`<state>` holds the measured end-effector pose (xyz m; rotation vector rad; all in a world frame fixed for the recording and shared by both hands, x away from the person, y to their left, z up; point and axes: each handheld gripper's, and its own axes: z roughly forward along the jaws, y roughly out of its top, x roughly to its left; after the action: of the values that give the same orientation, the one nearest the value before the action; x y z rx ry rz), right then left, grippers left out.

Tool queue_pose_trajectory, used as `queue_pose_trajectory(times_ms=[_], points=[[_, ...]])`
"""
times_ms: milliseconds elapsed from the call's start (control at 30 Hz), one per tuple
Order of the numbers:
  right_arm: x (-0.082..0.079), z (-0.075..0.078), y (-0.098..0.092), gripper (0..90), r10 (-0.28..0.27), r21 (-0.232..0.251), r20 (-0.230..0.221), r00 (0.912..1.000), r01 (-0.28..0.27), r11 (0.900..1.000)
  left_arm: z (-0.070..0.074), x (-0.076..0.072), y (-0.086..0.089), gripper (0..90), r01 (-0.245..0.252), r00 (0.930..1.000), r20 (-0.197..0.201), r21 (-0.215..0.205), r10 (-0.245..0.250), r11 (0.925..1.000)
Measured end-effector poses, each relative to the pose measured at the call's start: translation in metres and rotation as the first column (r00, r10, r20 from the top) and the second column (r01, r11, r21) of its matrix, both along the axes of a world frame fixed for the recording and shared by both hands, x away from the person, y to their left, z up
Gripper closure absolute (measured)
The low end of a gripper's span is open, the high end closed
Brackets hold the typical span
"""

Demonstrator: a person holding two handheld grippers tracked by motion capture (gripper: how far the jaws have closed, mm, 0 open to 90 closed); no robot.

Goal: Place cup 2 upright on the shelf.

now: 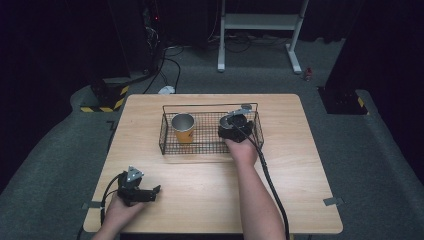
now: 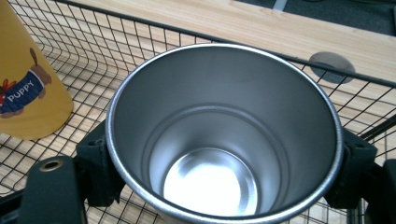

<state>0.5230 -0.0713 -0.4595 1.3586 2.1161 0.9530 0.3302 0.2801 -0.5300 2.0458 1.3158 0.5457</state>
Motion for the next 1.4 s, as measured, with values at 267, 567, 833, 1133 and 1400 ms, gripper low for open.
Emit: queue_pose_trajectory(times_ms=[267,567,833,1133,1400], points=[[0.0008,-0.0038,0.0029,18.5,-0.002,-0.005,-0.022,0.9997,0.002,1.000,0.0000,0.0000,0.0000,0.6,0.000,1.0000,0.000,-0.001,0.000,1.0000],[0.0015,-0.0055,0.0047,18.5,0.000,-0.006,-0.032,0.9995,0.000,1.000,0.0000,-0.0002,0.0000,0.6,-0.001,1.0000,0.000,0.000,0.001,1.0000],[0.0028,-0.0070,0.0031,18.5,-0.003,-0.011,-0.043,0.9991,0.003,1.000,0.0000,-0.0002,0.0000,0.6,-0.001,1.0000,0.001,0.000,0.001,1.0000],[0.0045,-0.0087,0.0035,18.5,-0.003,-0.005,-0.049,0.9988,0.003,1.000,0.0000,-0.0002,0.0001,0.6,-0.001,1.0000,0.001,0.000,0.001,1.0000],[0.0047,-0.0101,0.0026,18.4,-0.001,-0.003,-0.069,0.9976,0.000,1.000,0.0000,-0.0002,0.0002,0.6,0.000,1.0000,0.001,0.001,0.000,1.0000]])
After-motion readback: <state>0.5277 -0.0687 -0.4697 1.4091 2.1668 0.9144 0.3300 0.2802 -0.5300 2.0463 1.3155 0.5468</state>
